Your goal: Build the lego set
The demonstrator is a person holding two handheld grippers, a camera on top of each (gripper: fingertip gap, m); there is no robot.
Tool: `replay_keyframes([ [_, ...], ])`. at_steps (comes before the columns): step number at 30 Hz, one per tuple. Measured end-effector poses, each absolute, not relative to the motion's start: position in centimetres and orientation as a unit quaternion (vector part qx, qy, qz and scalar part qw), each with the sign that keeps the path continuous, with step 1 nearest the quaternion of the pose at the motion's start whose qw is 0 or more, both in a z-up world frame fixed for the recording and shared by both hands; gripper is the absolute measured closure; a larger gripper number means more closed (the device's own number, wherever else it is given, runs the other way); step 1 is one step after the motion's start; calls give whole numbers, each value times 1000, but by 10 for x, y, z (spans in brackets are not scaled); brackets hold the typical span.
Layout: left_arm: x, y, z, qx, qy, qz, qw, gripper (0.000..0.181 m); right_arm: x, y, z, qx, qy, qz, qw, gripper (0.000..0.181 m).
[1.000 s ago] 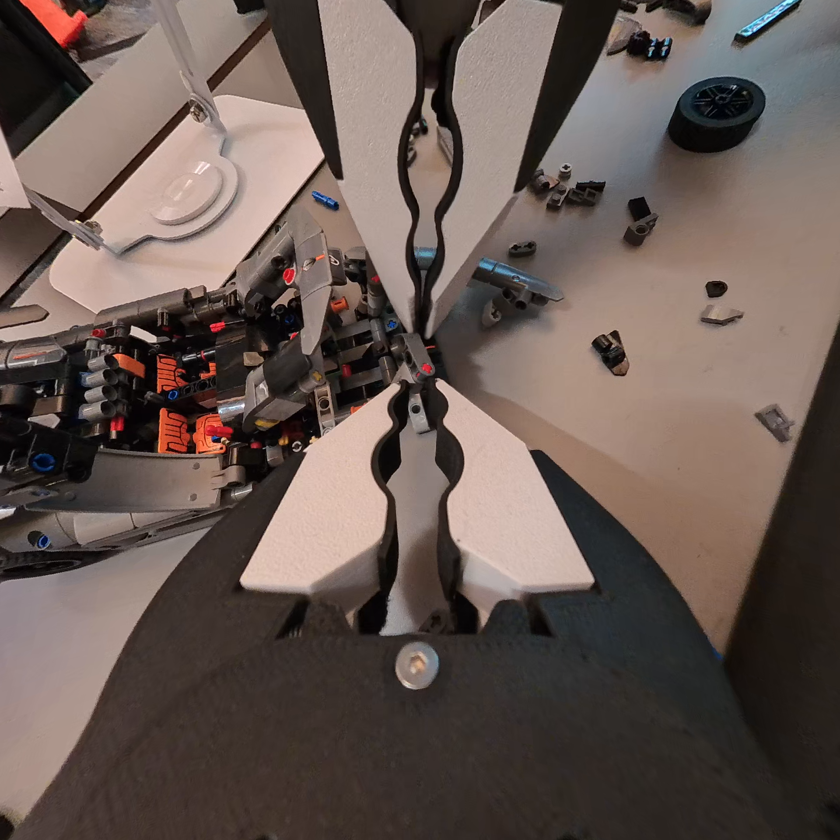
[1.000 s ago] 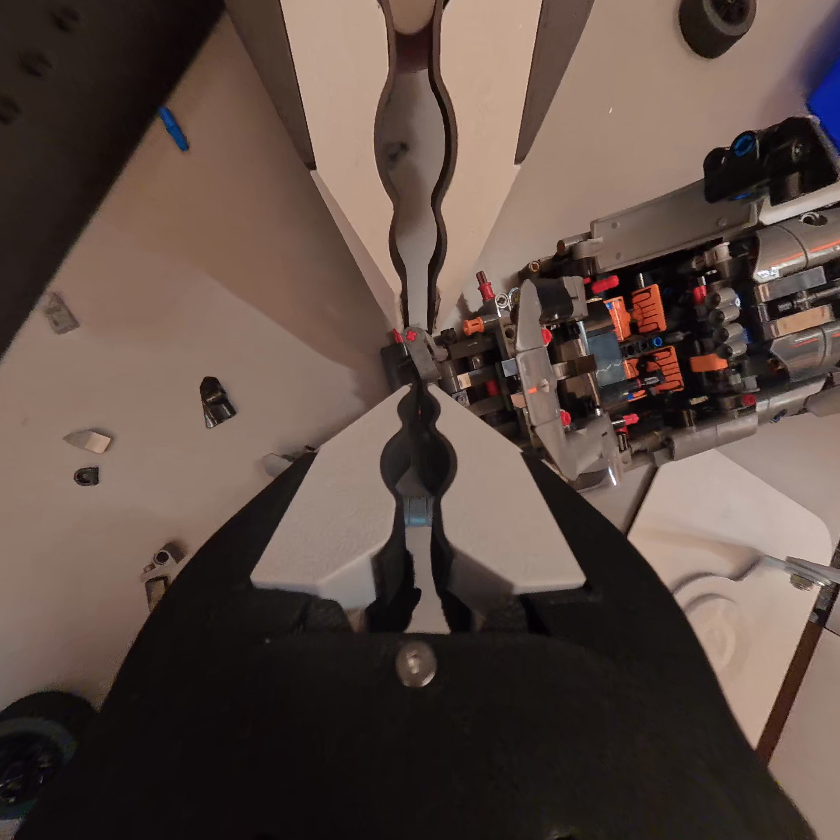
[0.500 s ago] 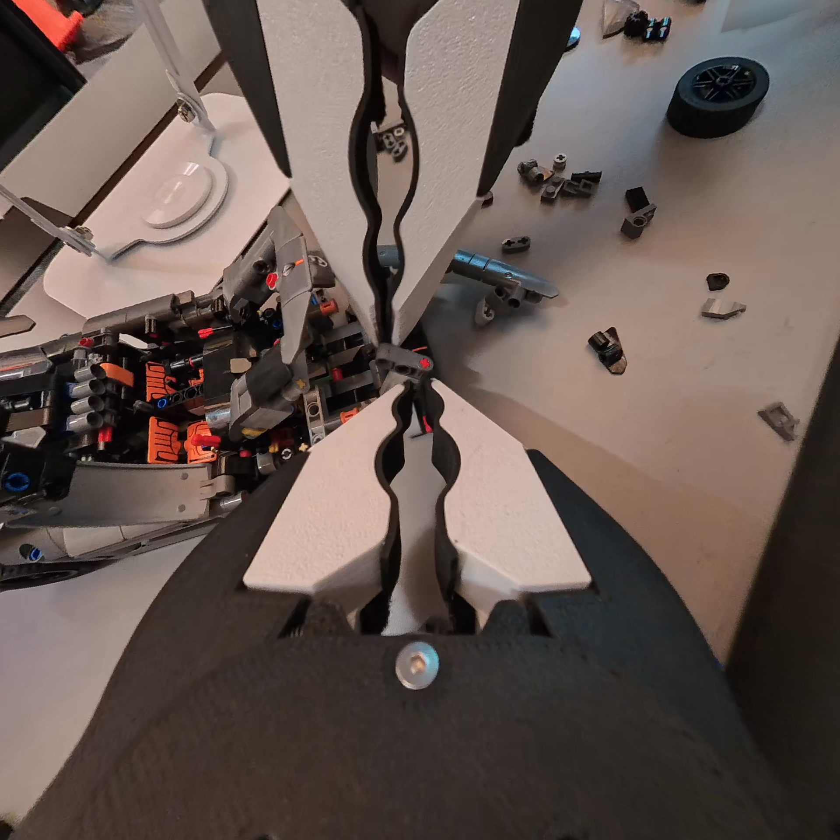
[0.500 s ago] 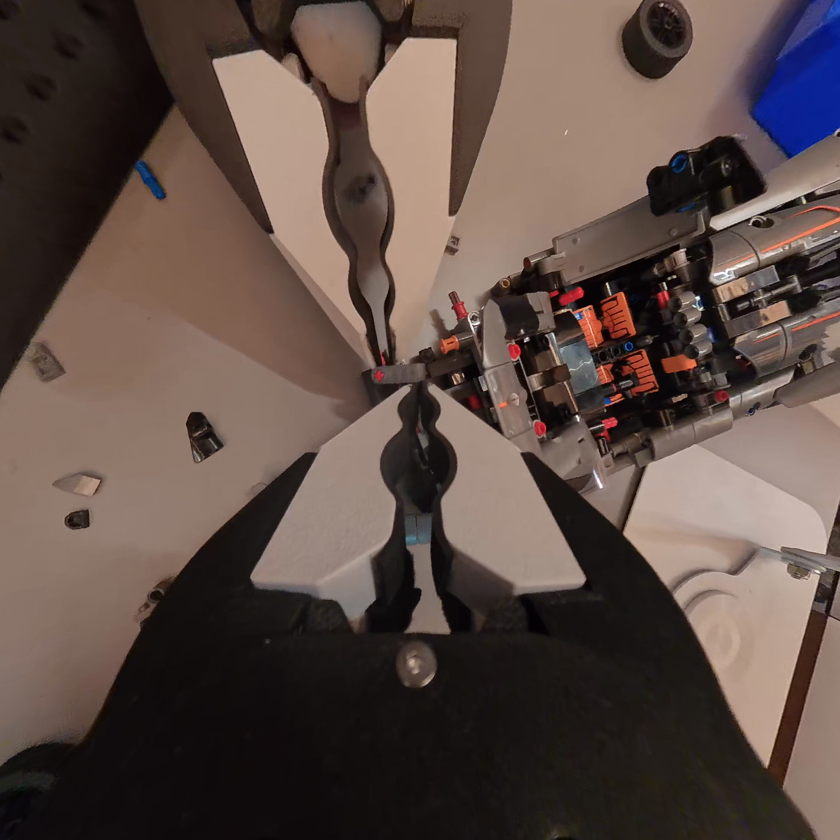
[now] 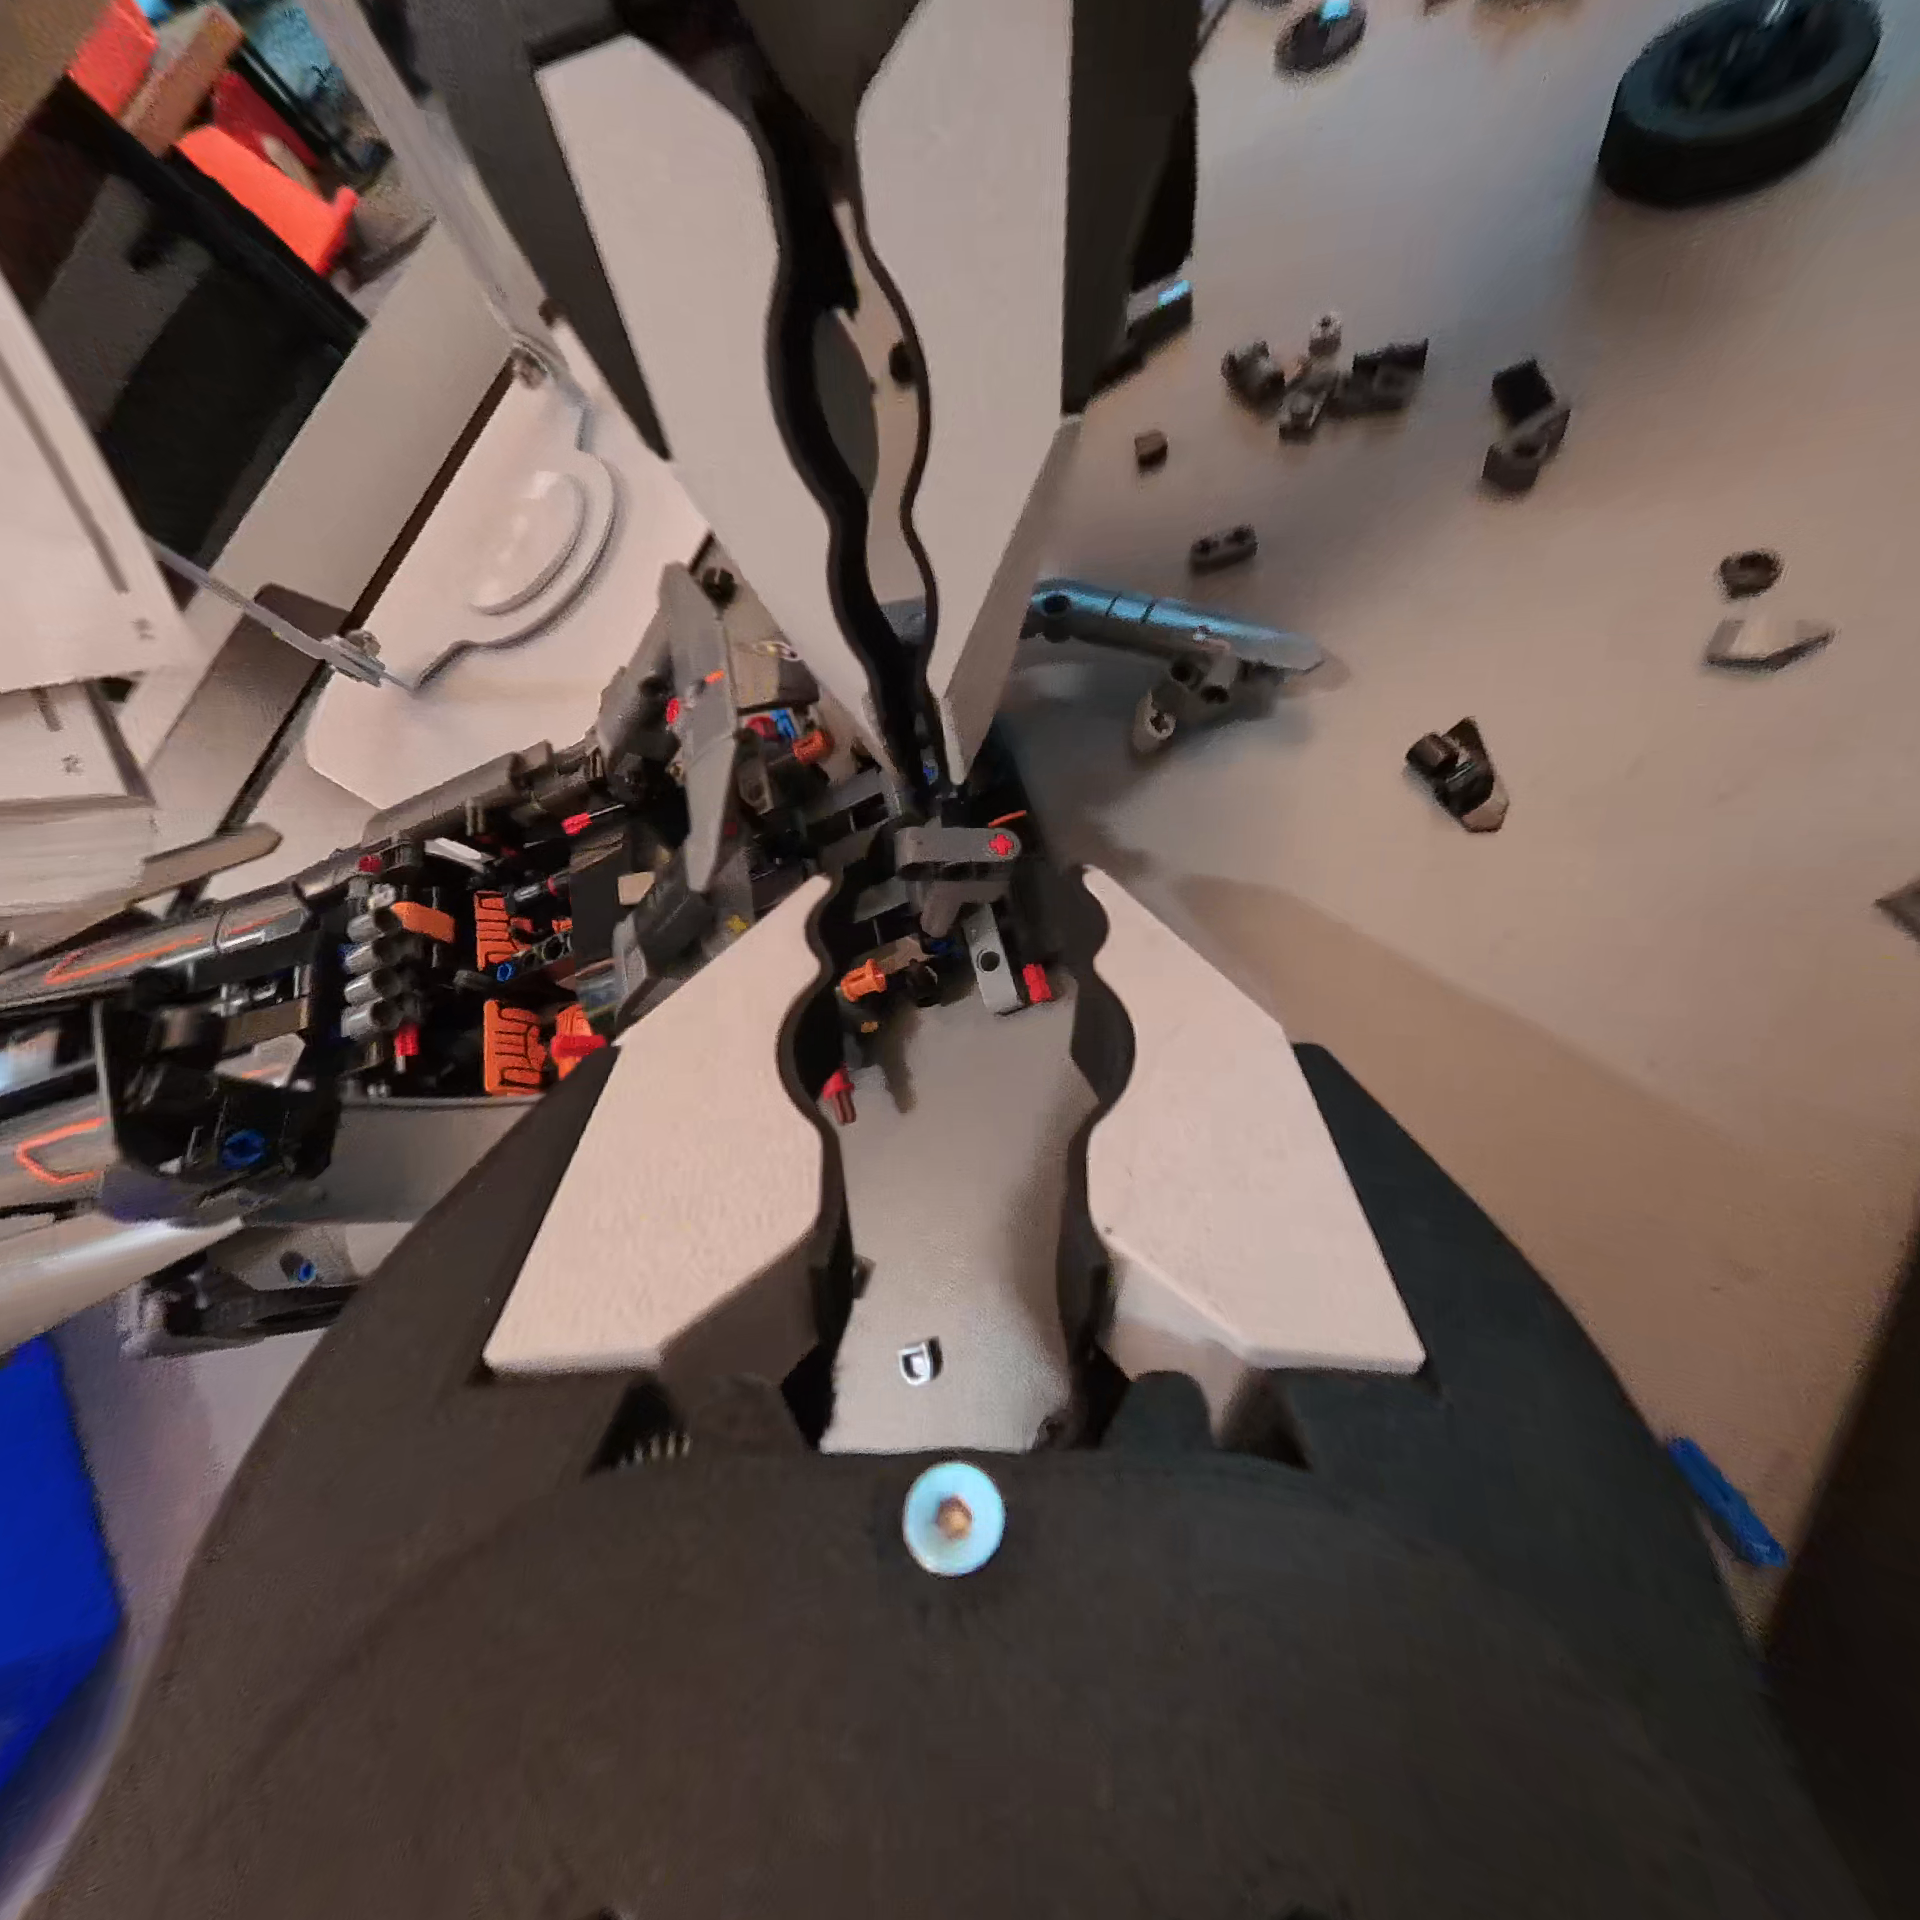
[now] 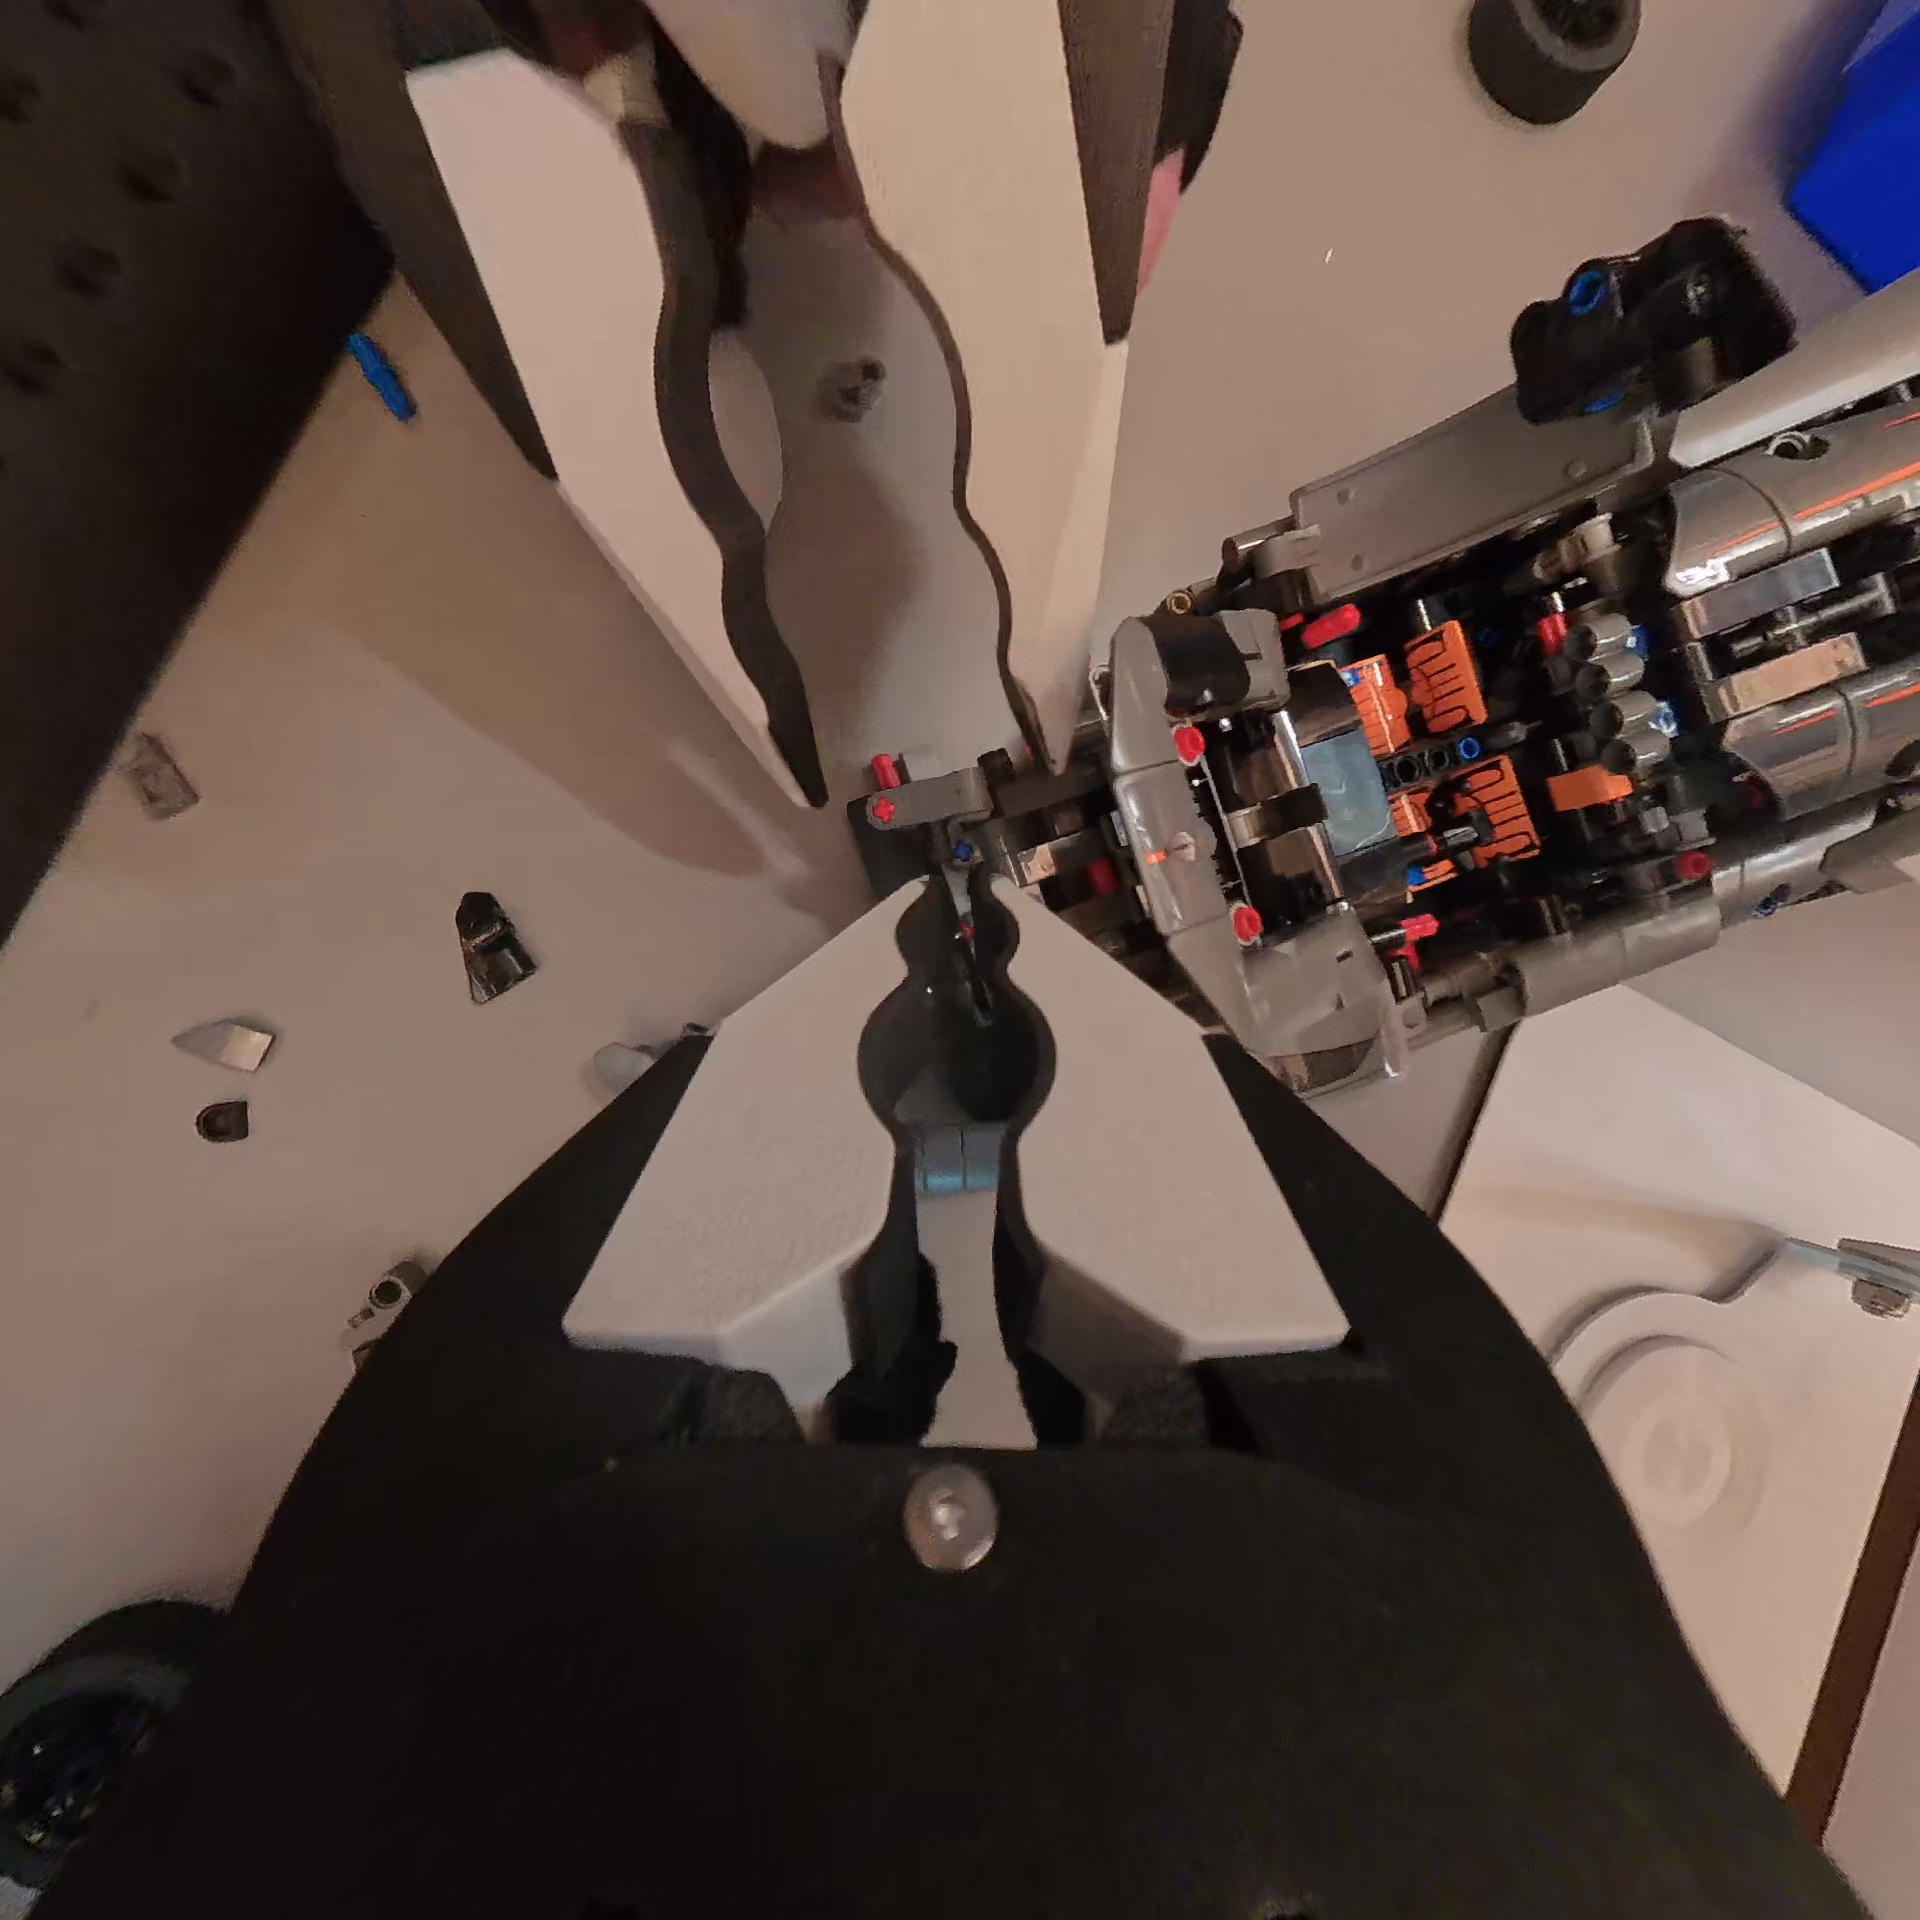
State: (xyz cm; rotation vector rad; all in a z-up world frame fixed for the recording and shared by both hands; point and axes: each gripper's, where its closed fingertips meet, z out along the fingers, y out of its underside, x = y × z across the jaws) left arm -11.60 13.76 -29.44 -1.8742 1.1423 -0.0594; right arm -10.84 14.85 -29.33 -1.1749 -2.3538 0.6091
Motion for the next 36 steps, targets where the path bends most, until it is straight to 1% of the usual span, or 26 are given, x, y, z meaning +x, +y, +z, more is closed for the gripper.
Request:
replay_keyframes([
  [1,-116,139,-298,-757,471,-7,453,140,-109,148,-295,-425,-851,219,217,179],
  [4,-115,144,-301,-750,480,22,454,144,-111,147,-299,-422,-853,214,220,178],
  [8,-115,143,-302,-752,479,16,452,159,-112,146,-299,-417,-854,213,226,177],
  [10,-116,143,-302,-753,478,17,452,161,-113,146,-299,-418,-853,214,227,178],
  [16,-117,143,-302,-757,478,27,446,161,-112,145,-299,-417,-854,217,224,179],
  [23,-118,146,-302,-793,431,49,429,161,-113,148,-298,-418,-853,208,233,180],
  [27,-119,143,-301,-777,456,45,432,160,-111,147,-299,-419,-854,212,224,180],
  [29,-123,145,-295,-776,449,34,441,155,-109,145,-300,-415,-858,209,218,176],
  [33,-119,142,-289,-754,475,21,453,154,-109,144,-302,-436,-852,206,202,170],
  [36,-118,141,-303,-751,501,47,427,154,-109,140,-302,-442,-850,210,195,170],
])
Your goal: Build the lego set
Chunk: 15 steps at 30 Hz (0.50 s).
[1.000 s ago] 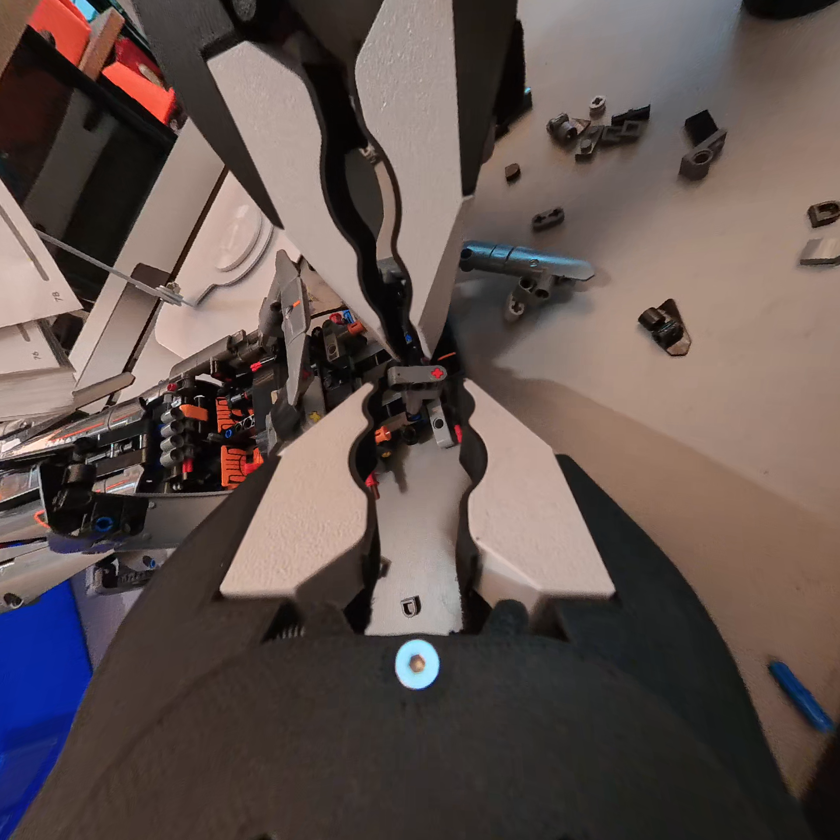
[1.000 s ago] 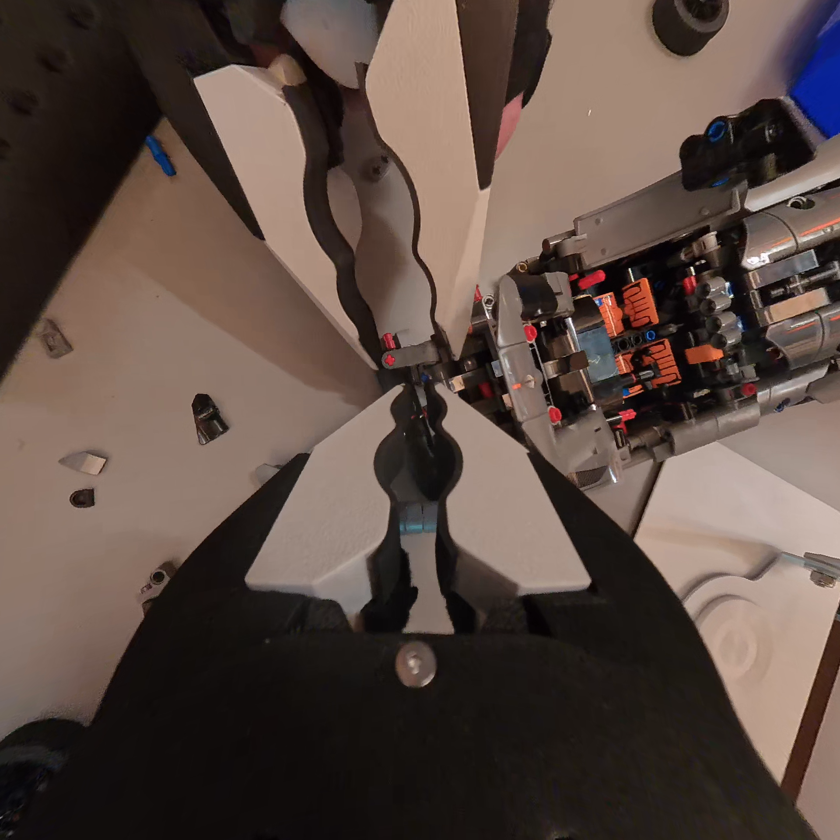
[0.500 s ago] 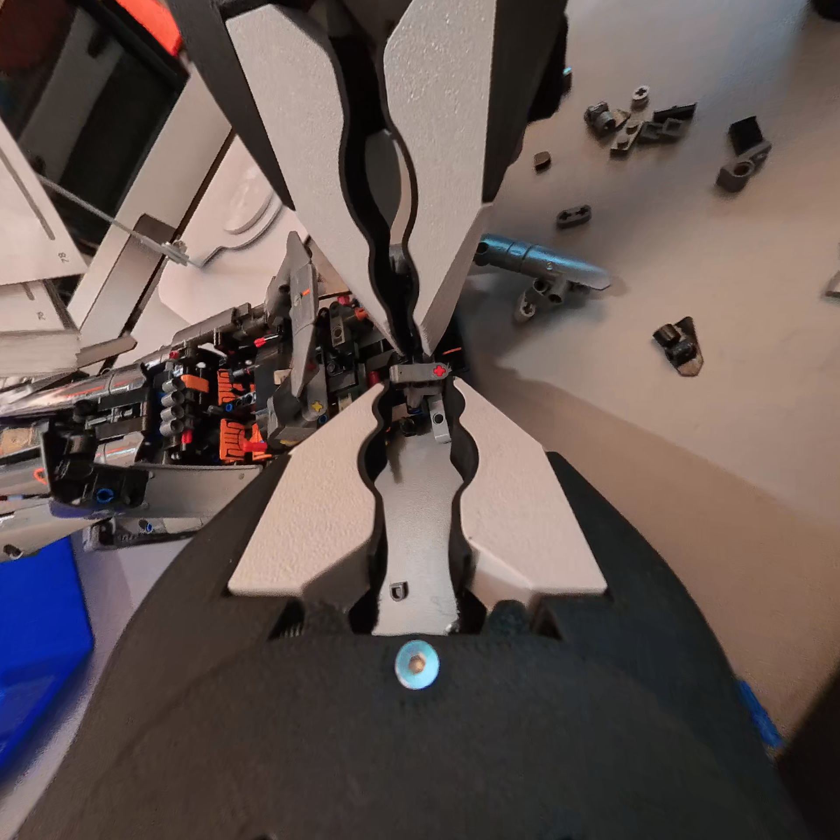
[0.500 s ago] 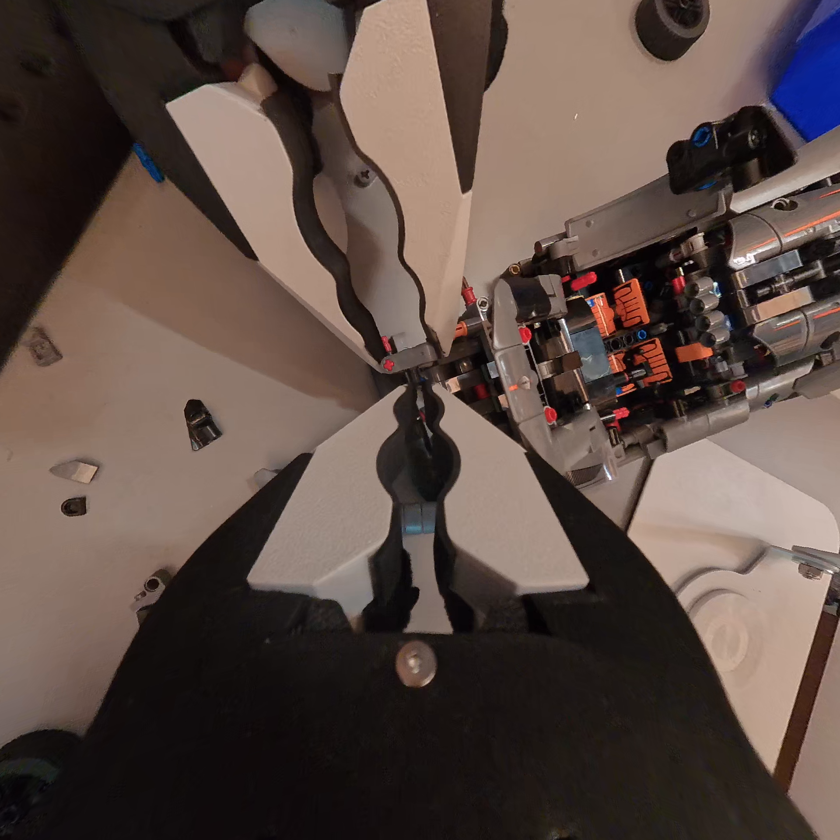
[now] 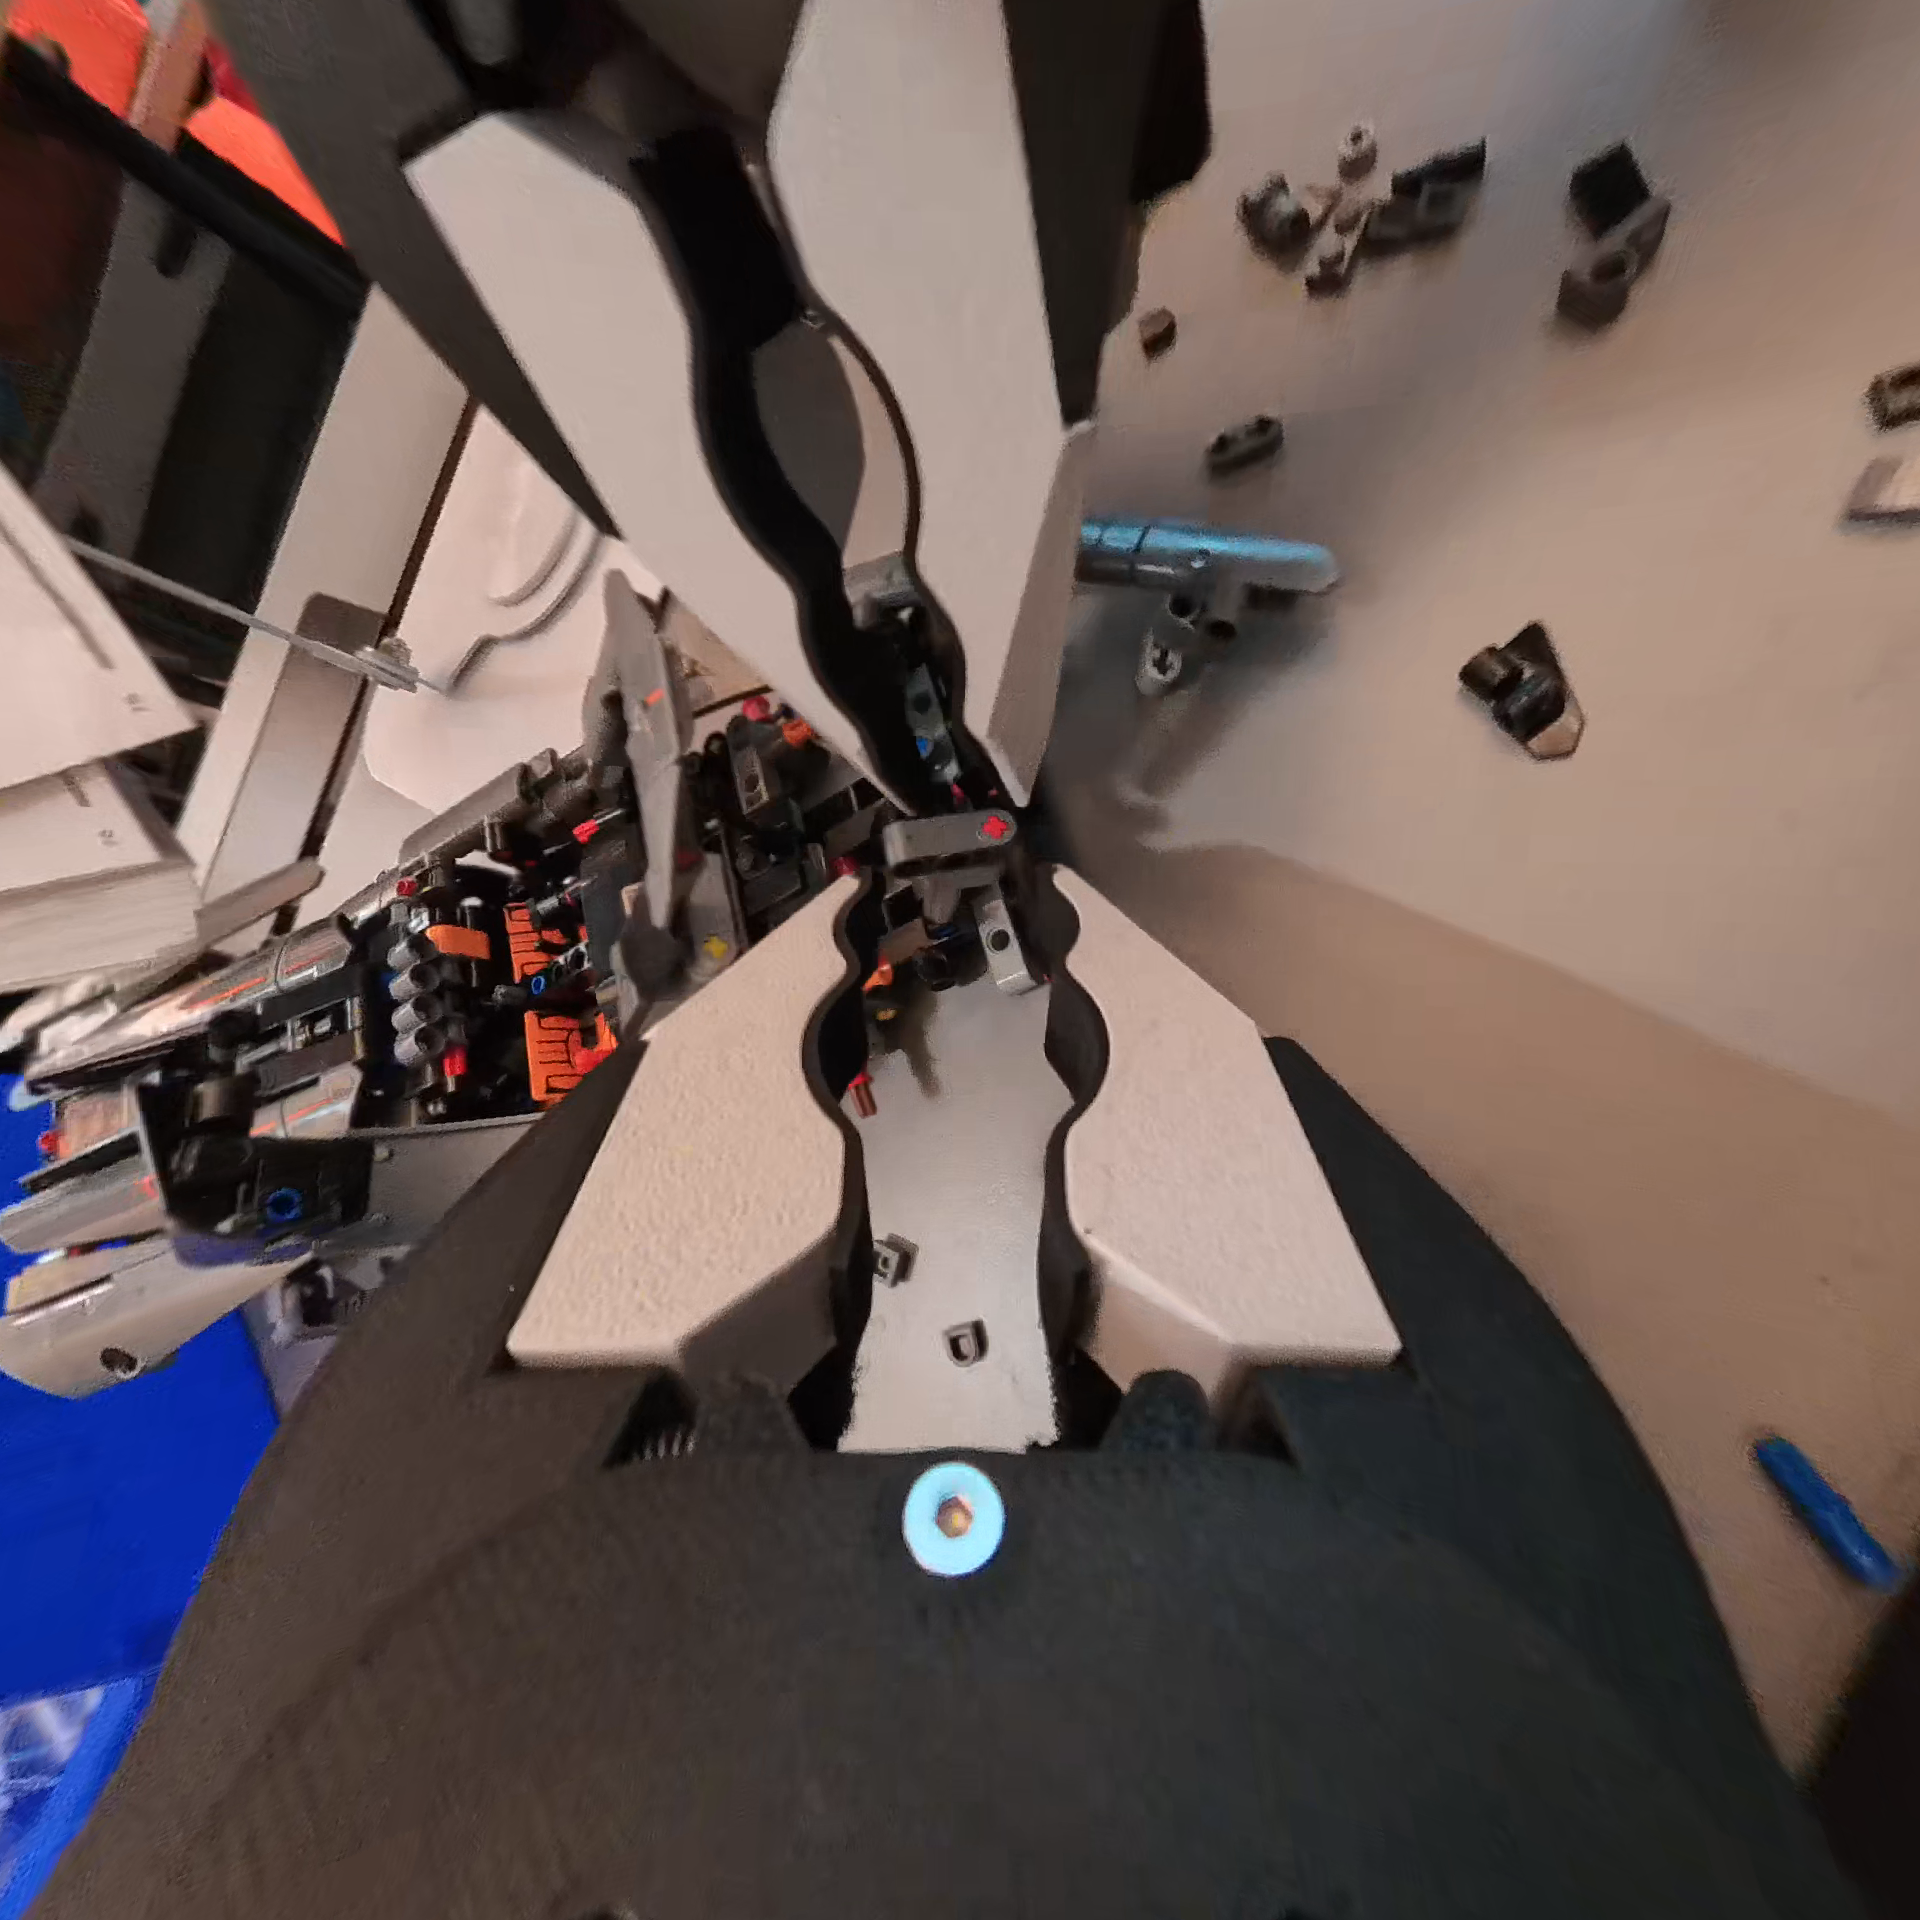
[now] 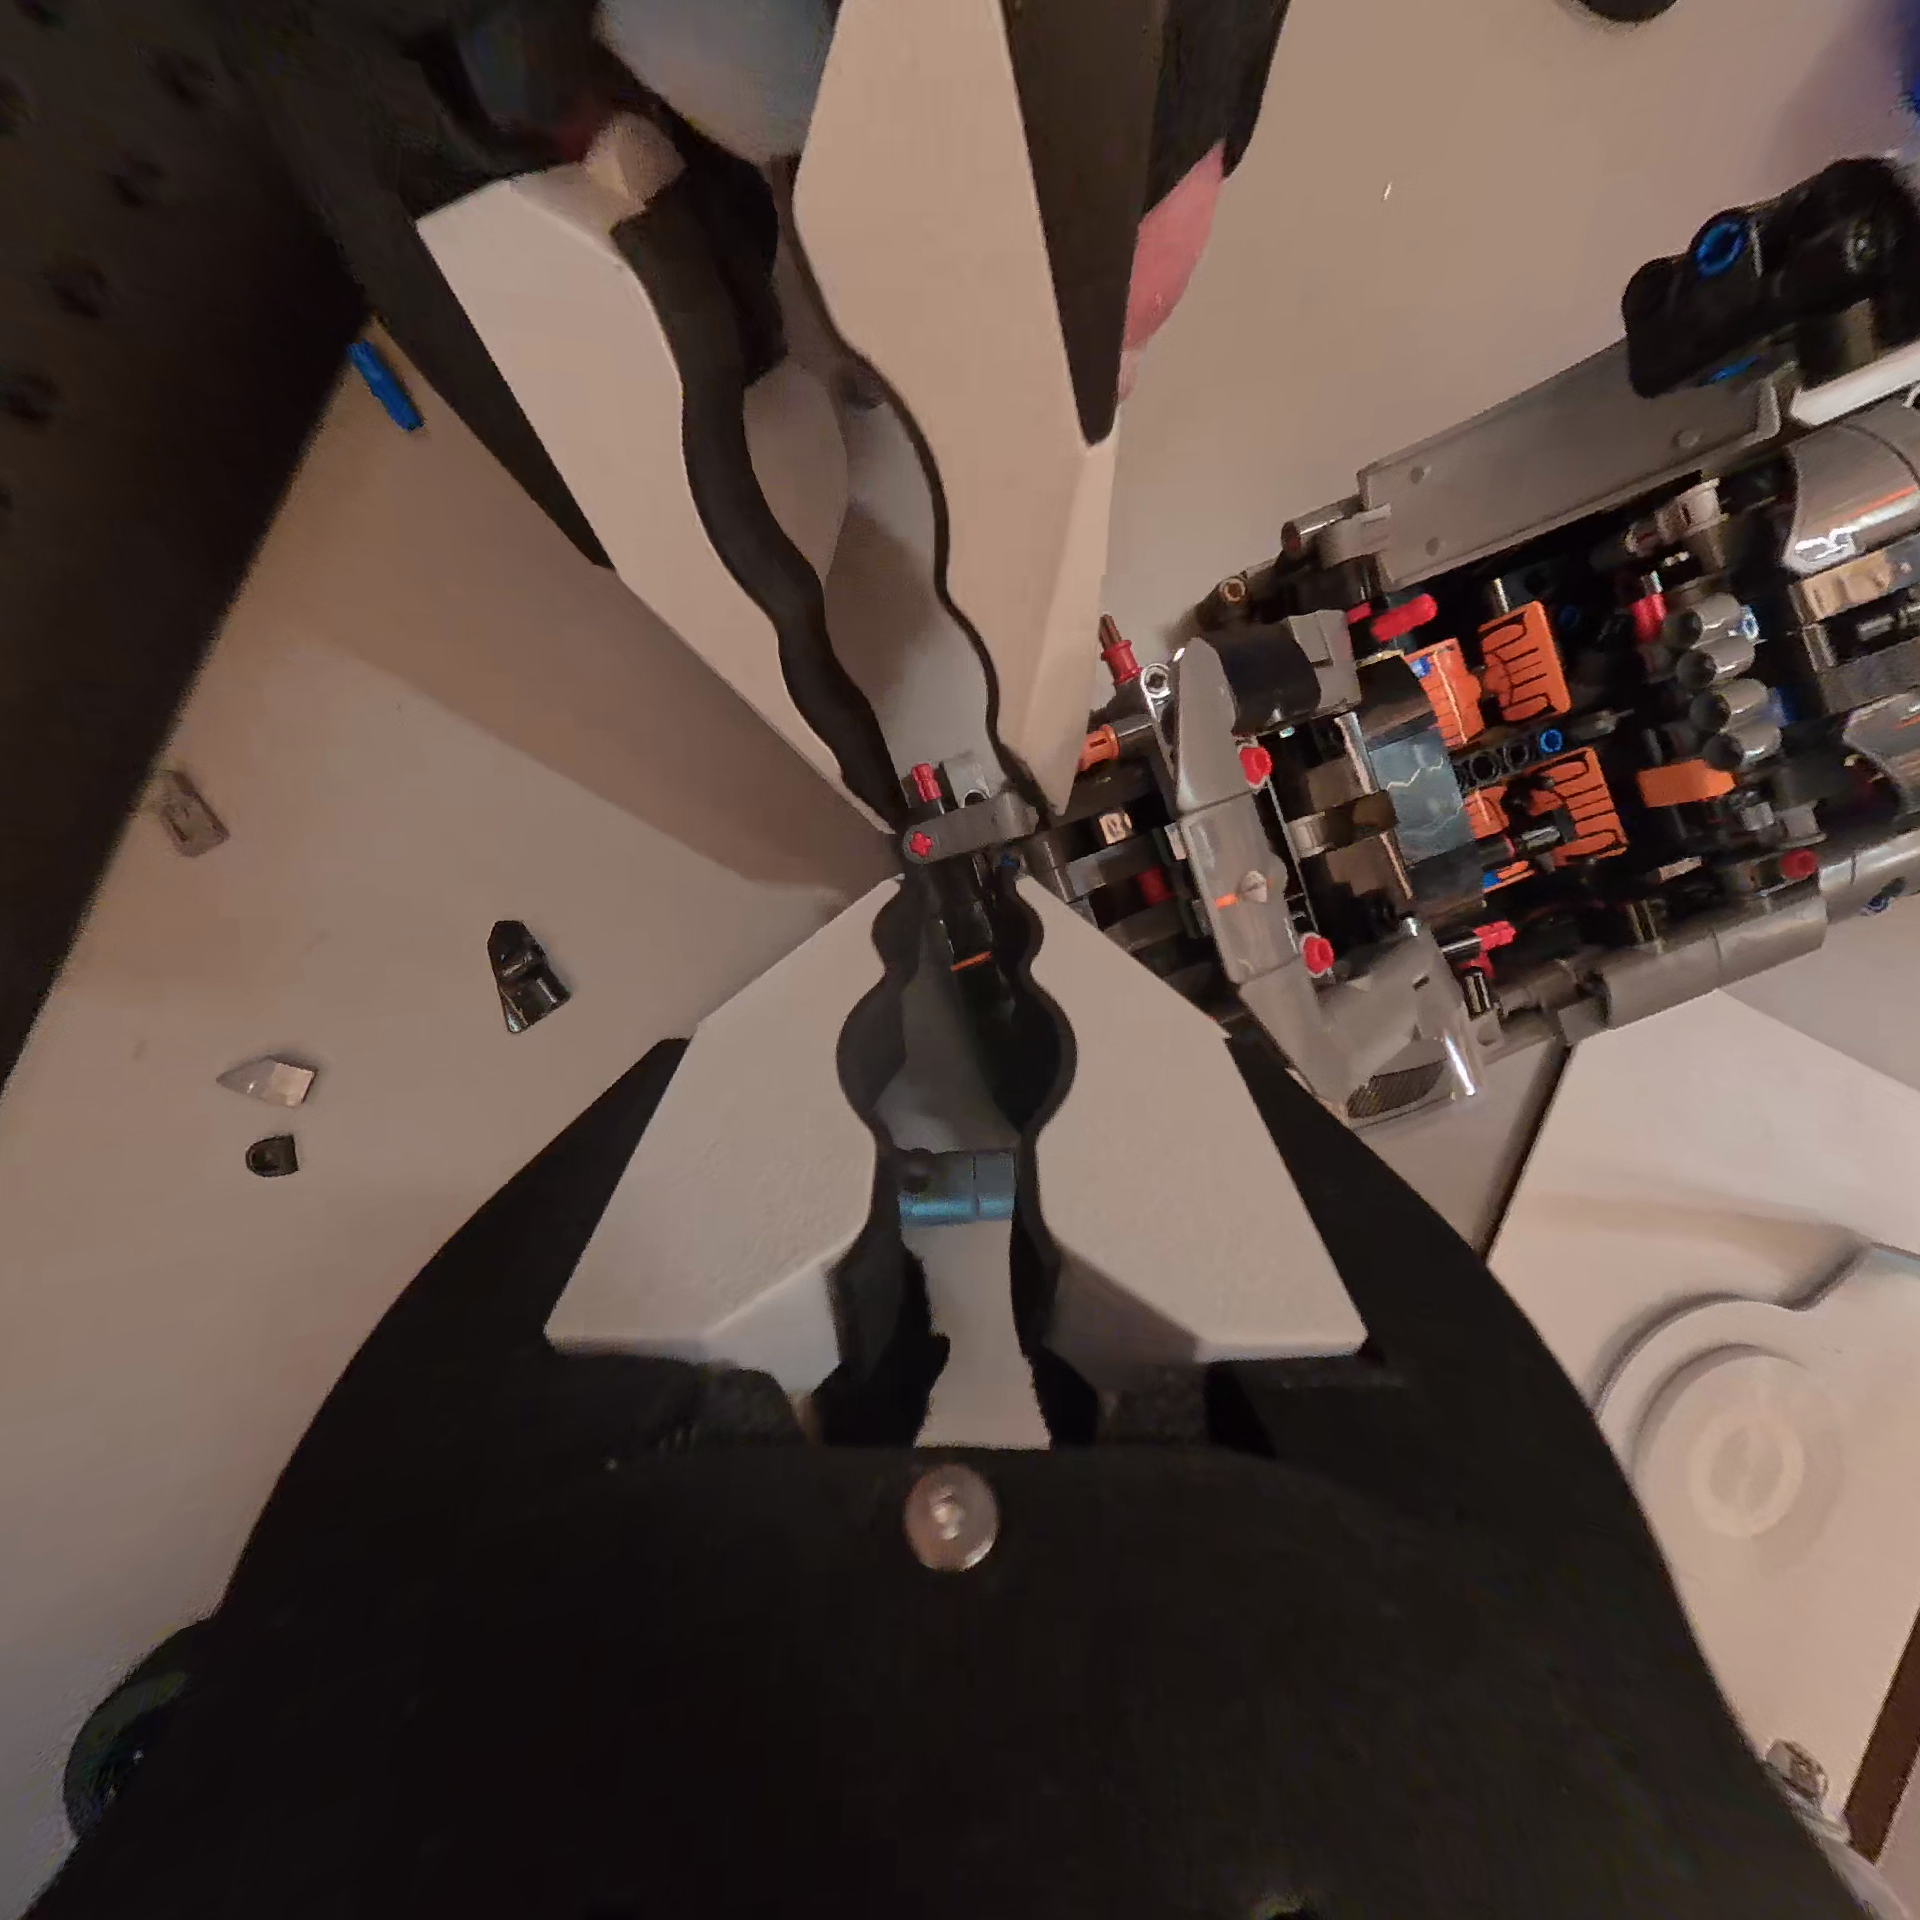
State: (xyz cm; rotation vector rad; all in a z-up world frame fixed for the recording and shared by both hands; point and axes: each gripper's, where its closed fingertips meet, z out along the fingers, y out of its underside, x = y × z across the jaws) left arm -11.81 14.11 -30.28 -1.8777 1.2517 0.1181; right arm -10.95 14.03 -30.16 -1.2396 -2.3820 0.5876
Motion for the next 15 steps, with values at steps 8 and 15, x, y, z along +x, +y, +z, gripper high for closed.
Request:
replay_keyframes([
  [8,-113,145,-301,-749,492,44,442,160,-112,137,-303,-416,-861,199,215,167],
  [15,-114,147,-302,-756,481,50,441,160,-114,138,-304,-367,-883,151,249,165],
])
